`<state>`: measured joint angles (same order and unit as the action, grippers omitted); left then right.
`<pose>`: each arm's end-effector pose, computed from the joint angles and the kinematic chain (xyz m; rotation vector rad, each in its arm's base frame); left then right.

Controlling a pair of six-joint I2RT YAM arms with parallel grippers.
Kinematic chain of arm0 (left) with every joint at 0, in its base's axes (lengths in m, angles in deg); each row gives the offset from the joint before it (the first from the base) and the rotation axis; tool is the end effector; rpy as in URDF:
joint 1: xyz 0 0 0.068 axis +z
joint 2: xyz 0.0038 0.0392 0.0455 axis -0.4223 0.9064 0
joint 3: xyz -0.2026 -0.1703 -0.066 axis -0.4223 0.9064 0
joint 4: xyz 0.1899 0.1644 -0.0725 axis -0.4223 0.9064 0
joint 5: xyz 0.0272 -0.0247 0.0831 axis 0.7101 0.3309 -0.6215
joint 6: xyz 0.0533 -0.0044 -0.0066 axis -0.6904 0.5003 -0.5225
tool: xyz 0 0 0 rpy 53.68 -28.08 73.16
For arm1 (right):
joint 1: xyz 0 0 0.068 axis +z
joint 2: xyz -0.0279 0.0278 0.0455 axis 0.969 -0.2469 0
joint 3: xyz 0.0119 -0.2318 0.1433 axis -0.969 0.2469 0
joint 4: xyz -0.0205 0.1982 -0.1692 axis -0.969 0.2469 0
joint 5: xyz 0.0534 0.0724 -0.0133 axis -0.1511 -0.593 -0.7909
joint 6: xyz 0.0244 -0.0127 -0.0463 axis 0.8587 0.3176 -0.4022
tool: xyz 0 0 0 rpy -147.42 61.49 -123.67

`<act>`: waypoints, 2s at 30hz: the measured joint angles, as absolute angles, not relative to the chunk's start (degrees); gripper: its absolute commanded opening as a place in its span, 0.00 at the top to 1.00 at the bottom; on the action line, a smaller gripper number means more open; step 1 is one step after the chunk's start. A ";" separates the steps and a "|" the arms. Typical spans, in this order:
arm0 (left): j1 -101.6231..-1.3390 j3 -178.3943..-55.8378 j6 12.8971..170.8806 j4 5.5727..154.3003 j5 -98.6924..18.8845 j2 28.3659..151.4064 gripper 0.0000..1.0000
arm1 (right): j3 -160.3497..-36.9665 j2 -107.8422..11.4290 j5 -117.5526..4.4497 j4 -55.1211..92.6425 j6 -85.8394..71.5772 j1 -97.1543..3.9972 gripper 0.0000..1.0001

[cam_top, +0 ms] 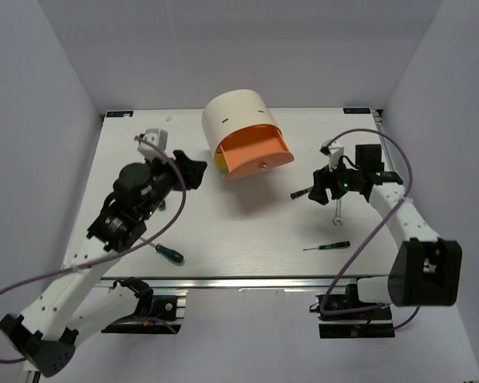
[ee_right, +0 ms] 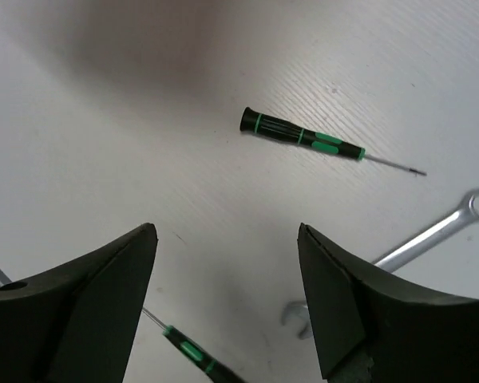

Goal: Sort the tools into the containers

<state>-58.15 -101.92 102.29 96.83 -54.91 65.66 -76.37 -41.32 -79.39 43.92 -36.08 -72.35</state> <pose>0.1698 -0.1059 0.3865 0.0835 1.7633 -0.6050 0.2688 0.0339 0.2603 -0.7430 2.1659 0.4642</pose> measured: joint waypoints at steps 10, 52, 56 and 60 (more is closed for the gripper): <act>-58.11 -80.85 119.66 103.14 -58.49 52.70 0.28 | -92.39 -61.49 -86.41 61.08 -88.38 -73.01 0.11; -58.11 -80.06 126.66 109.44 -62.43 48.22 0.27 | -109.61 -86.72 -81.93 73.21 -113.47 -70.10 1.00; -58.11 -79.67 126.85 108.59 -62.38 47.84 0.27 | -107.47 -83.52 -83.21 74.37 -116.86 -71.87 1.00; -58.11 -78.92 126.88 107.27 -62.27 48.19 0.27 | -106.68 -76.92 -85.38 77.91 -121.25 -72.33 1.00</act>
